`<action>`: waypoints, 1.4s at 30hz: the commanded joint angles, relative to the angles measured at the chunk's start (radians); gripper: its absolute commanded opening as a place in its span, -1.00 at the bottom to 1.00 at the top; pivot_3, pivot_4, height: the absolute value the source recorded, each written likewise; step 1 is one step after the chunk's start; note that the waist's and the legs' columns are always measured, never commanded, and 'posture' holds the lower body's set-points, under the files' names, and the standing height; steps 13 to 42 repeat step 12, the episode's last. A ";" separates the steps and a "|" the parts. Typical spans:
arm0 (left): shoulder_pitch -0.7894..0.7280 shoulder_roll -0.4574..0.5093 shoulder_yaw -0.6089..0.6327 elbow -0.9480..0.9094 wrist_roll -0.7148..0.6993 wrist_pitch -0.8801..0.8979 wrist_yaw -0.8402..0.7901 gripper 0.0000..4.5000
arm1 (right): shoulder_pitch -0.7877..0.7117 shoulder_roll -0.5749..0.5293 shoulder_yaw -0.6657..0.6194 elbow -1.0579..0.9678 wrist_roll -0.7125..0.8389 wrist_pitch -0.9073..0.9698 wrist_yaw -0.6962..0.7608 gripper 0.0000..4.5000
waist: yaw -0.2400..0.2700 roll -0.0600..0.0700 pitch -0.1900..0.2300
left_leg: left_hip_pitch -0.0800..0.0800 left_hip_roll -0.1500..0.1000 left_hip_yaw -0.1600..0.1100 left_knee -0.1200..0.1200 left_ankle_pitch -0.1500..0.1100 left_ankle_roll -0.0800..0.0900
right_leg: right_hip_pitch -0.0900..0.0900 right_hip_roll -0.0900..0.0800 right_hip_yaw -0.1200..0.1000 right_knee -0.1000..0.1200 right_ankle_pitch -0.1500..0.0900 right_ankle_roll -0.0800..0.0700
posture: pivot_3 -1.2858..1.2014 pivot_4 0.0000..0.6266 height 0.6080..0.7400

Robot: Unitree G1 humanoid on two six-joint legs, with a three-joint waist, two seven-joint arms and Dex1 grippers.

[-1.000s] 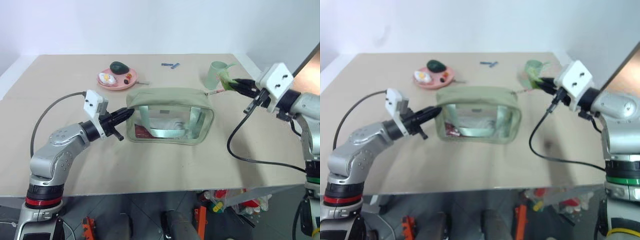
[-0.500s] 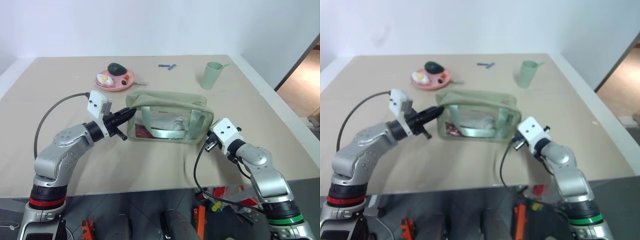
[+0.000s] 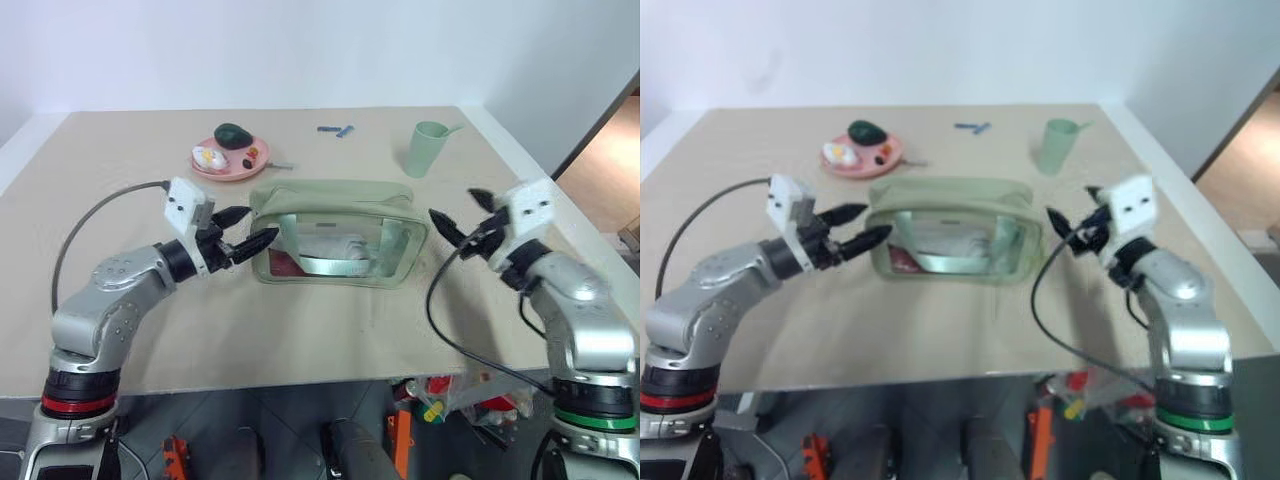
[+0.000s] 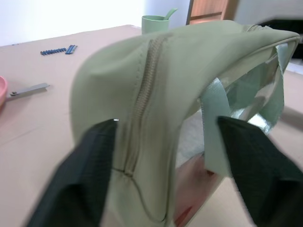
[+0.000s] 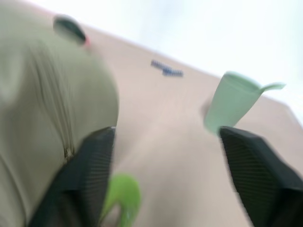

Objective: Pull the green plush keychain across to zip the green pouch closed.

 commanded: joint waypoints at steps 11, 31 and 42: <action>0.331 0.210 0.018 -0.133 0.102 -0.117 -0.164 0.95 | 0.468 -0.161 -0.071 -0.352 0.271 0.069 0.312 0.97 | 0.000 0.000 0.000 | 0.005 0.000 0.000 -0.008 0.000 0.000 | 0.000 0.000 0.000 0.000 -0.008 -0.008 | 0.03 -0.52 1.00; 0.331 0.207 0.009 -0.127 0.127 -0.140 -0.165 0.95 | 0.468 -0.156 -0.059 -0.346 0.262 0.049 0.312 0.97 | 0.000 0.000 0.000 | 0.005 0.000 0.000 -0.007 0.000 0.000 | 0.000 0.000 -0.001 0.000 -0.008 -0.007 | 0.03 -0.52 1.00; 0.331 0.207 0.009 -0.127 0.127 -0.140 -0.165 0.95 | 0.468 -0.156 -0.059 -0.346 0.262 0.049 0.312 0.97 | 0.000 0.000 0.000 | 0.005 0.000 0.000 -0.007 0.000 0.000 | 0.000 0.000 -0.001 0.000 -0.008 -0.007 | 0.03 -0.52 1.00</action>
